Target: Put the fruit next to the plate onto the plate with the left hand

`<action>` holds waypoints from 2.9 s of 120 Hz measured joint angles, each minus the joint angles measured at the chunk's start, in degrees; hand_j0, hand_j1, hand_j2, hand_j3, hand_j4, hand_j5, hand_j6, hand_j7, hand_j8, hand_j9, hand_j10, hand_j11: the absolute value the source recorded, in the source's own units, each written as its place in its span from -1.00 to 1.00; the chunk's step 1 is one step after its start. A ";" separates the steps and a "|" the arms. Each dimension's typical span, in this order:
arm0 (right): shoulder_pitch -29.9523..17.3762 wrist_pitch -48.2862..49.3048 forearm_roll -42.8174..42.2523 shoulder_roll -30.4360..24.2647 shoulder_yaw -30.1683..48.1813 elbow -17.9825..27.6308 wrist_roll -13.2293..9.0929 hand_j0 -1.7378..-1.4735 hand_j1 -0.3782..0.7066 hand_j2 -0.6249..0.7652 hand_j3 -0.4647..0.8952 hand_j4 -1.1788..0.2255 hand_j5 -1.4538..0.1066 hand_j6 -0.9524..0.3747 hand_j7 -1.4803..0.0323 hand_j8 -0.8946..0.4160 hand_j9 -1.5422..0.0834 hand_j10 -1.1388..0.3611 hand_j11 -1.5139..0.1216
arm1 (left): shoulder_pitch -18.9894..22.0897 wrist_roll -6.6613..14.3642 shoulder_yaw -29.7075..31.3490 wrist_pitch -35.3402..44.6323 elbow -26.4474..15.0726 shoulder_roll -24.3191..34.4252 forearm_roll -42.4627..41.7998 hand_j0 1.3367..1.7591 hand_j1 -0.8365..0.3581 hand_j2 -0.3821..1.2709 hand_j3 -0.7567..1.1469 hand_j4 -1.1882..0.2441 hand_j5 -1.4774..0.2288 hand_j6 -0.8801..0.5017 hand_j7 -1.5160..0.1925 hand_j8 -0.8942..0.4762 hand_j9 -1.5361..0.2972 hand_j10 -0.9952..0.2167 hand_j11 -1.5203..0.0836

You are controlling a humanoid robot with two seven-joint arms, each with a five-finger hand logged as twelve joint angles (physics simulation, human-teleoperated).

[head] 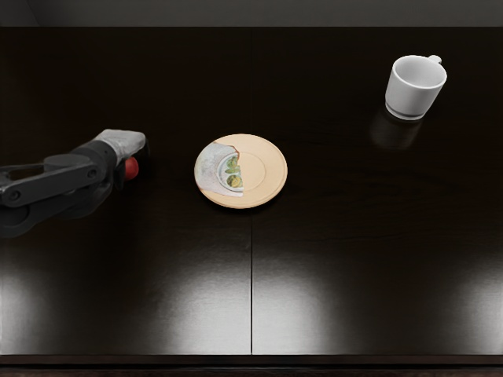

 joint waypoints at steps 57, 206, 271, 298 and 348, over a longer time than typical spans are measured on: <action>0.00 0.00 0.00 0.00 0.00 -0.01 0.00 -0.40 -0.95 -0.10 -0.32 0.68 0.86 0.44 0.96 0.37 0.90 0.52 0.85 | 0.33 0.00 1.24 1.46 1.09 -0.84 -0.07 0.52 -0.02 -0.41 -0.20 -0.05 -0.03 -0.46 0.01 -0.38 -0.04 -0.19 0.08; 0.00 0.00 0.00 0.00 0.01 -0.02 0.00 -0.40 -0.95 -0.10 -0.32 0.68 0.86 0.44 0.96 0.37 0.90 0.52 0.85 | -11.27 -0.02 -1.92 0.95 -10.07 -10.42 -2.43 0.52 -0.16 0.18 -0.21 -0.27 -0.39 -0.51 -0.31 -0.37 -0.32 -0.42 -0.24; 0.00 0.00 0.00 0.00 0.01 -0.01 0.00 -0.40 -0.95 -0.10 -0.32 0.68 0.86 0.44 0.96 0.37 0.90 0.52 0.85 | -7.31 0.01 -1.72 -0.36 -9.31 -9.84 -2.06 0.52 0.21 -0.12 -0.20 0.02 0.01 -0.33 0.06 -0.24 0.02 -0.12 0.14; 0.00 0.00 0.00 0.00 0.00 -0.01 0.00 -0.40 -0.95 -0.10 -0.32 0.68 0.86 0.44 0.96 0.37 0.90 0.52 0.85 | -9.04 0.00 -3.61 -1.78 -9.67 -9.27 -7.23 0.52 0.66 -0.39 -0.20 0.40 0.44 0.02 0.49 0.07 0.41 0.33 0.59; 0.00 0.00 0.00 0.00 0.00 -0.02 0.00 -0.40 -0.95 -0.10 -0.32 0.68 0.86 0.44 0.96 0.37 0.90 0.52 0.85 | -7.59 0.00 -26.49 -31.07 -12.85 22.81 -63.29 0.52 0.91 -0.51 -0.20 0.60 0.66 0.21 0.71 0.24 0.61 0.57 0.83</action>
